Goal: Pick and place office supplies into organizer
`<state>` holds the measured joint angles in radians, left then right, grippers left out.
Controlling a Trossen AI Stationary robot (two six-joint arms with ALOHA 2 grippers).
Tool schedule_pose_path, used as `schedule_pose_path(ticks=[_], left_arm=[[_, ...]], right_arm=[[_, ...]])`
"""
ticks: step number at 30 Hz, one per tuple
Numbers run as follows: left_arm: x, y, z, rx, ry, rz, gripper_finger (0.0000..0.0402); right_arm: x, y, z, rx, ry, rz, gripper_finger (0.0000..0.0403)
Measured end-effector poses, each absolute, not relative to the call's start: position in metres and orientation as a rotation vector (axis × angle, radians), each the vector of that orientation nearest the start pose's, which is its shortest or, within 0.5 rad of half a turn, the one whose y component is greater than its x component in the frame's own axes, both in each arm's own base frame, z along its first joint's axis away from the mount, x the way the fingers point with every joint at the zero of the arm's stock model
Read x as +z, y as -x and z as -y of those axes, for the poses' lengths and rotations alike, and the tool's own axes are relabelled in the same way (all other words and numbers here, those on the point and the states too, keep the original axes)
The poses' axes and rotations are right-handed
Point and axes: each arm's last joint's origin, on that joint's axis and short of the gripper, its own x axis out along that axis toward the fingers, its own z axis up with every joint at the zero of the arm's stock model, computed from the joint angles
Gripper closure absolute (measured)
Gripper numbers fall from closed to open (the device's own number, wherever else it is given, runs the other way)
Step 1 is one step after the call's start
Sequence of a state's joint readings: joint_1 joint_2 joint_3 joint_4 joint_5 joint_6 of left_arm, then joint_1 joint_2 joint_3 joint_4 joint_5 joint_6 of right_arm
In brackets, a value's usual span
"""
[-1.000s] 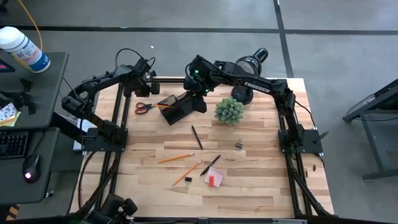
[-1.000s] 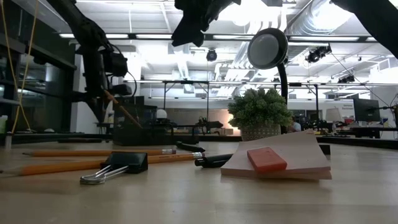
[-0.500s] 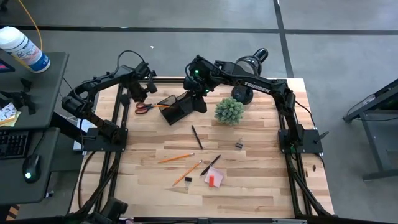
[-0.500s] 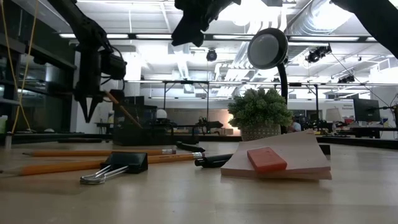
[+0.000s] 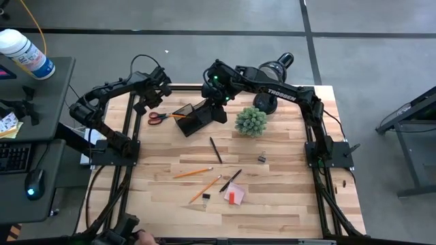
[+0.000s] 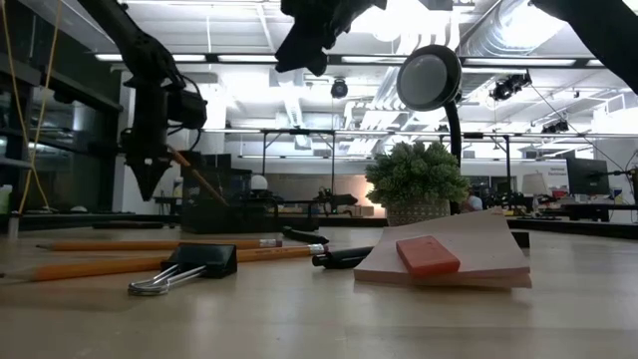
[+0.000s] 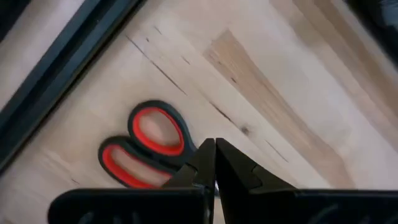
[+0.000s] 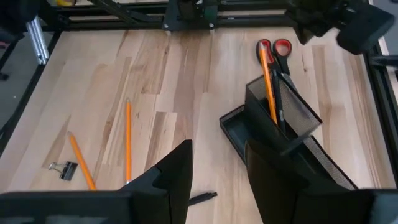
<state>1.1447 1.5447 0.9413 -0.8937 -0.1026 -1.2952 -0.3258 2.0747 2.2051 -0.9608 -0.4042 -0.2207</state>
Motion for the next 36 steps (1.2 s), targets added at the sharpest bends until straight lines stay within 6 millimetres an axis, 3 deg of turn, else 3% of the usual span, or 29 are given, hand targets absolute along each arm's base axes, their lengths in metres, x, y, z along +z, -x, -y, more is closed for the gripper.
schedule_pose_path(ticks=[6, 18, 26, 36], left_arm=[[0.166, -0.106, -0.238, 1.767, 1.676, -0.752, 0.0401], [0.164, -0.105, -0.234, 1.779, 1.727, -0.807, 0.0401], [0.178, -0.104, -0.230, 1.710, 1.681, -0.782, 0.0401], [0.216, -0.117, -0.208, 1.608, 1.413, -0.725, 0.0401]], right_arm=[[0.355, -0.419, 0.148, 0.131, -0.095, -0.776, 0.0263], [0.358, -0.403, 0.195, 0.072, -0.175, -0.712, 0.0263], [0.365, -0.402, 0.210, 0.056, -0.188, -0.616, 0.0263], [0.372, -0.403, 0.220, -0.010, -0.142, -0.540, 0.0263]])
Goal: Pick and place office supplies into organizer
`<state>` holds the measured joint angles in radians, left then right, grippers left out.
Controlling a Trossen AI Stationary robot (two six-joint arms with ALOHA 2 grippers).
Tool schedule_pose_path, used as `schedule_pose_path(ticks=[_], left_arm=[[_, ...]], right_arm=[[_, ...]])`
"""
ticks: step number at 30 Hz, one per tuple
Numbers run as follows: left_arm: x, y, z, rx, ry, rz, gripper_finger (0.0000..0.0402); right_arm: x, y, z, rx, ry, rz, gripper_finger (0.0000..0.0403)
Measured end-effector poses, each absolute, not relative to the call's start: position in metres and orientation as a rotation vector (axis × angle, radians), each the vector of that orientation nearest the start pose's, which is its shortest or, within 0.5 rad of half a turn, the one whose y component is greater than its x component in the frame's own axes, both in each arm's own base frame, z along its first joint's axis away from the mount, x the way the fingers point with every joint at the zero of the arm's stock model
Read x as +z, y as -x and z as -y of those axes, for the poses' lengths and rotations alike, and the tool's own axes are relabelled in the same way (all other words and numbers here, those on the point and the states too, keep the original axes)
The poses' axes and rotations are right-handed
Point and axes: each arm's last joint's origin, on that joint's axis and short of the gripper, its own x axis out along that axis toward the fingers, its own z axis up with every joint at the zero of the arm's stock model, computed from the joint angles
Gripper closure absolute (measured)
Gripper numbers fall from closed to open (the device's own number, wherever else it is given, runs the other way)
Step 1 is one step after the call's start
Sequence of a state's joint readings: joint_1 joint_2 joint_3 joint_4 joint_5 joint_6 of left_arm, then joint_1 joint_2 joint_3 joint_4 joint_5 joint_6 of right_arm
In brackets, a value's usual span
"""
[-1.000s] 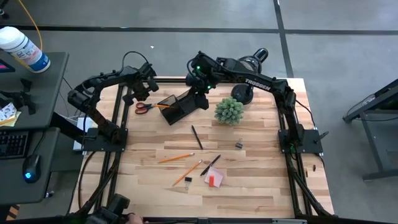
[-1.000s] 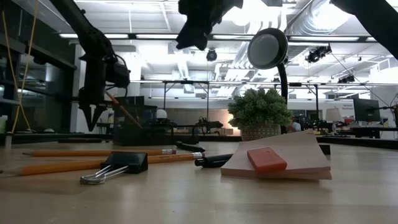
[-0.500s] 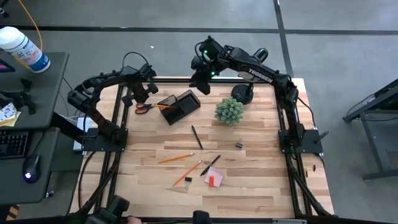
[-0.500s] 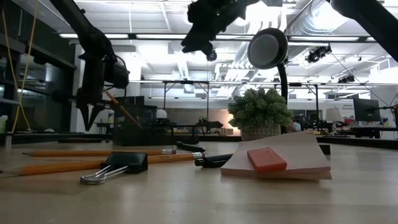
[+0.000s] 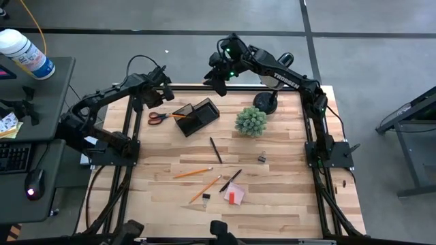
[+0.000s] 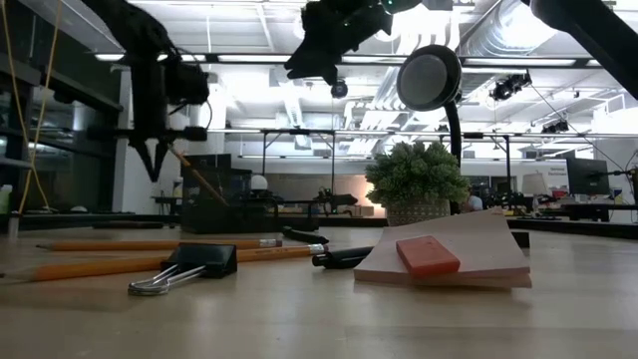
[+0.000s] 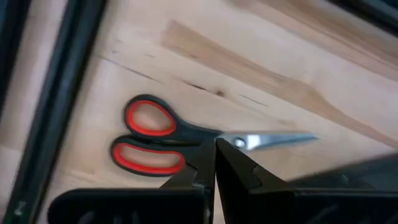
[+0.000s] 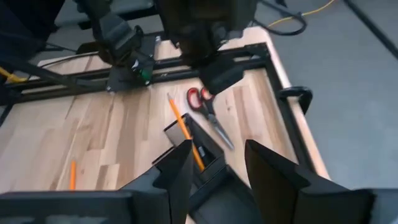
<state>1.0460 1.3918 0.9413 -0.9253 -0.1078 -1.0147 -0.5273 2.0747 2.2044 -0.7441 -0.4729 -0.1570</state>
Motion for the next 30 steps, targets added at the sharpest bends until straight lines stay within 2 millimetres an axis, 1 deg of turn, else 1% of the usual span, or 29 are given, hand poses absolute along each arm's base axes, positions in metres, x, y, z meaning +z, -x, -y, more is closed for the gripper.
schedule_pose_path(ticks=[4, 8, 11, 13, 16, 19, 22, 23, 26, 30], left_arm=[[0.231, -0.131, -0.202, 1.540, 1.352, -0.672, 0.0401], [0.255, -0.143, -0.199, 1.497, 1.253, -0.655, 0.0401], [0.276, -0.145, -0.198, 1.515, 1.190, -0.657, 0.0401], [0.290, -0.144, -0.199, 1.547, 1.113, -0.672, 0.0401], [0.302, -0.139, -0.198, 1.587, 0.998, -0.739, 0.0401], [0.302, -0.132, -0.199, 1.601, 0.987, -0.796, 0.0401], [0.296, -0.127, -0.202, 1.592, 1.019, -0.855, 0.0401], [0.291, -0.125, -0.203, 1.597, 1.054, -0.867, 0.0401], [0.283, -0.121, -0.208, 1.630, 1.180, -0.832, 0.0401], [0.272, -0.121, -0.210, 1.664, 1.263, -0.825, 0.0401]], right_arm=[[0.374, -0.405, 0.220, -0.013, -0.131, -0.518, 0.0263], [0.374, -0.406, 0.218, -0.016, -0.150, -0.512, 0.0263], [0.376, -0.407, 0.218, -0.024, -0.169, -0.500, 0.0263], [0.376, -0.407, 0.219, -0.029, -0.185, -0.495, 0.0263], [0.376, -0.407, 0.219, -0.036, -0.211, -0.494, 0.0263], [0.376, -0.407, 0.217, -0.033, -0.213, -0.498, 0.0263], [0.376, -0.409, 0.215, -0.027, -0.213, -0.501, 0.0263], [0.376, -0.409, 0.214, -0.024, -0.212, -0.502, 0.0263], [0.375, -0.410, 0.213, -0.021, -0.213, -0.504, 0.0263], [0.374, -0.409, 0.212, -0.020, -0.218, -0.516, 0.0263]])
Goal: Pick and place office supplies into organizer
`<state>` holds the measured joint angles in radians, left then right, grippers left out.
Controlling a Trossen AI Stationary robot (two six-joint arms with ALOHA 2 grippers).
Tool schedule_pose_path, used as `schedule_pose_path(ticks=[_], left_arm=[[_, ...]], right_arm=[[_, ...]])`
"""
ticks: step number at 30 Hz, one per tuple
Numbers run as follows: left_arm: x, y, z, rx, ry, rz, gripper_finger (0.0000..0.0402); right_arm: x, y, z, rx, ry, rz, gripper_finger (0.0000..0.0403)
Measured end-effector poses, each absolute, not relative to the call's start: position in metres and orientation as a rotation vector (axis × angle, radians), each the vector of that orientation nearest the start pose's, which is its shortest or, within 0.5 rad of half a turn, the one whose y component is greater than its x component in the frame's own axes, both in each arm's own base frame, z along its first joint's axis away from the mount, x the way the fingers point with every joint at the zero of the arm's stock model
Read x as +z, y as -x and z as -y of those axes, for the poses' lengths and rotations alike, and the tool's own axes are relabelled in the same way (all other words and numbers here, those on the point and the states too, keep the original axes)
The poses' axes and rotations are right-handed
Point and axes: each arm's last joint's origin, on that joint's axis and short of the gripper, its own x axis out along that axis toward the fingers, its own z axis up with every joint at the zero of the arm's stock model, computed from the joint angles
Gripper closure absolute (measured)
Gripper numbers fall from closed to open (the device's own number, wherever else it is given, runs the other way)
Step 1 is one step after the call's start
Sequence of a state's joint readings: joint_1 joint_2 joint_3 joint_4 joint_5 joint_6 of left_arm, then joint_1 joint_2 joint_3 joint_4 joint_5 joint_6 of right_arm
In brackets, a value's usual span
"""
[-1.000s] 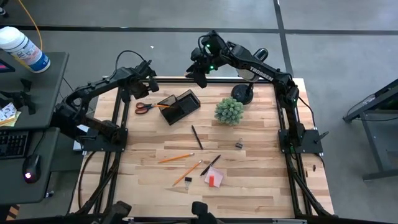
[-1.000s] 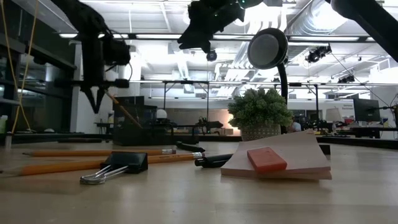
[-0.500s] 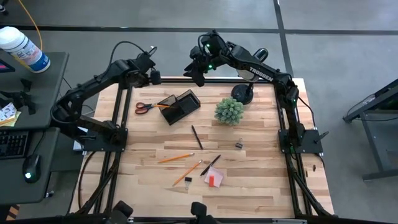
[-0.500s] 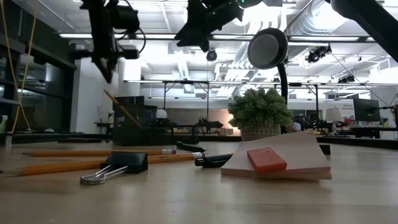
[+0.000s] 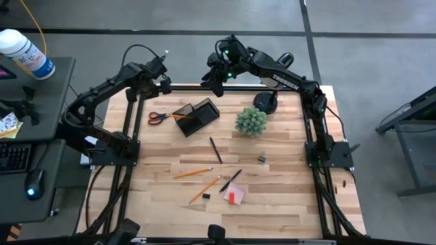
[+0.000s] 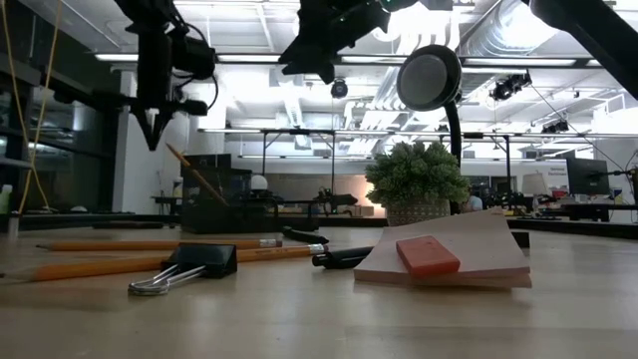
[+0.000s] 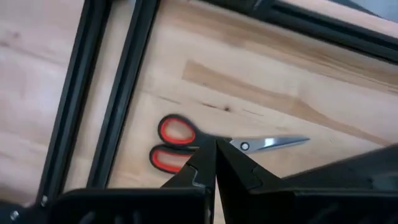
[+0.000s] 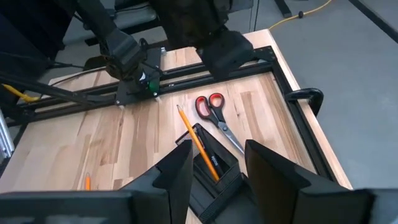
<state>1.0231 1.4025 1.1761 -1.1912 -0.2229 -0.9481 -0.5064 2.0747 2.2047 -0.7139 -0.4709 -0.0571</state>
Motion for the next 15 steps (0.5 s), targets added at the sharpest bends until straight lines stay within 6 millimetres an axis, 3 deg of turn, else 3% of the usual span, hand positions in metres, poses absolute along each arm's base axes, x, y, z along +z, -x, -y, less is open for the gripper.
schedule_pose_path(ticks=[9, 15], left_arm=[[0.235, -0.116, -0.200, 1.779, 1.405, -0.893, 0.0401], [0.211, -0.113, -0.196, 1.846, 1.458, -0.817, 0.0401]], right_arm=[[0.374, -0.410, 0.211, -0.016, -0.219, -0.522, 0.0263], [0.373, -0.409, 0.210, -0.016, -0.221, -0.527, 0.0263]])
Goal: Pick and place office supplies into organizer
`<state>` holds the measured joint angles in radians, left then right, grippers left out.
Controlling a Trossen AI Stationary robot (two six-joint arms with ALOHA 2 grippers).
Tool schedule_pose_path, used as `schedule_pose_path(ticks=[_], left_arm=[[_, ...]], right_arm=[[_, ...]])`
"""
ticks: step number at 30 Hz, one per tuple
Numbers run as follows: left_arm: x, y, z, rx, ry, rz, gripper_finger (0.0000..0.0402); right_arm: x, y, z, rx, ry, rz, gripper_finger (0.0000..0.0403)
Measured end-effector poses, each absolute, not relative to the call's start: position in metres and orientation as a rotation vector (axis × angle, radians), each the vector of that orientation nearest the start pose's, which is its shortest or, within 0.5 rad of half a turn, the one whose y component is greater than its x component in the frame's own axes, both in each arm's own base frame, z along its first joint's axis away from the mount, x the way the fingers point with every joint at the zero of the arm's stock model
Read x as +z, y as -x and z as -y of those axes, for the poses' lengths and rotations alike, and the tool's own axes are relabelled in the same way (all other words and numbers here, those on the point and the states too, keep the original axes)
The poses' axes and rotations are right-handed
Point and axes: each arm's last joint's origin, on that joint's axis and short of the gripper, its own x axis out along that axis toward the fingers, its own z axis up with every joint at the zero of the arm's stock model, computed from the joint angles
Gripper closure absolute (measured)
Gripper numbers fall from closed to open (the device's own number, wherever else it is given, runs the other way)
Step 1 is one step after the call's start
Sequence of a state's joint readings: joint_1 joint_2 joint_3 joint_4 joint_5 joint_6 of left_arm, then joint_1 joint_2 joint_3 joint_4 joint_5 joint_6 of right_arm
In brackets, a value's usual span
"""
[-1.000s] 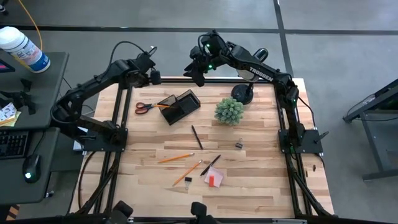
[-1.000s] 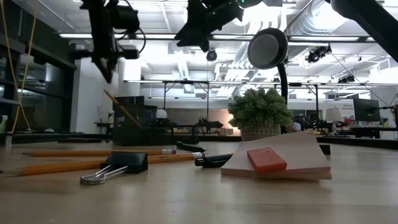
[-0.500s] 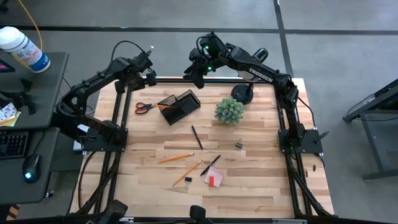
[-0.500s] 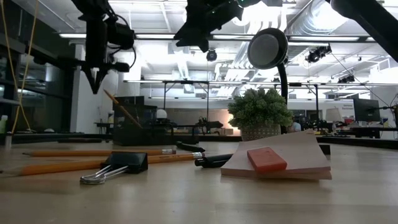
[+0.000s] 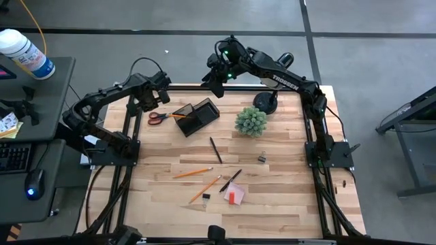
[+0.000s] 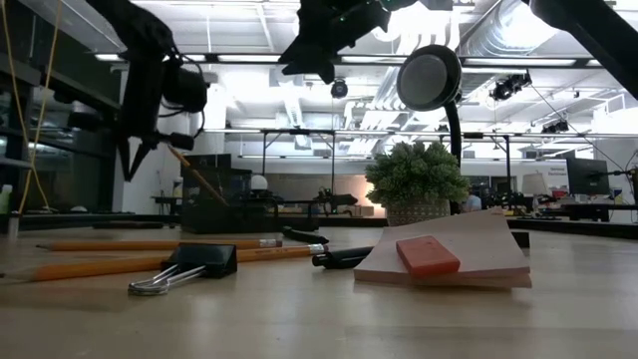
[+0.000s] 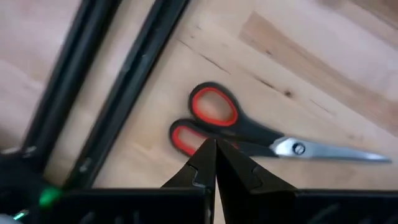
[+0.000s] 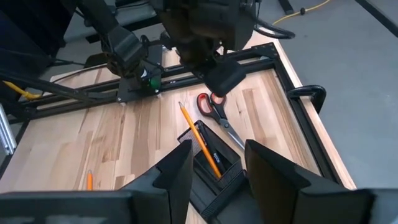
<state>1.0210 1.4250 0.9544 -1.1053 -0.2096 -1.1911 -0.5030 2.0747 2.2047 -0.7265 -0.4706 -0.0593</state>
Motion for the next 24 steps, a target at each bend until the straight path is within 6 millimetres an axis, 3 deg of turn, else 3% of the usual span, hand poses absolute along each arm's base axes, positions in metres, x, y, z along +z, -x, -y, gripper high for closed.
schedule_pose_path(ticks=[5, 16, 24], left_arm=[[0.193, -0.112, -0.193, 1.852, 1.514, -0.759, 0.0401], [0.177, -0.111, -0.191, 1.914, 1.611, -0.601, 0.0397], [0.169, -0.110, -0.186, 1.954, 1.715, -0.541, 0.0316]], right_arm=[[0.373, -0.409, 0.210, -0.016, -0.221, -0.527, 0.0263], [0.373, -0.409, 0.210, -0.015, -0.220, -0.526, 0.0263], [0.373, -0.409, 0.210, -0.008, -0.225, -0.531, 0.0263]])
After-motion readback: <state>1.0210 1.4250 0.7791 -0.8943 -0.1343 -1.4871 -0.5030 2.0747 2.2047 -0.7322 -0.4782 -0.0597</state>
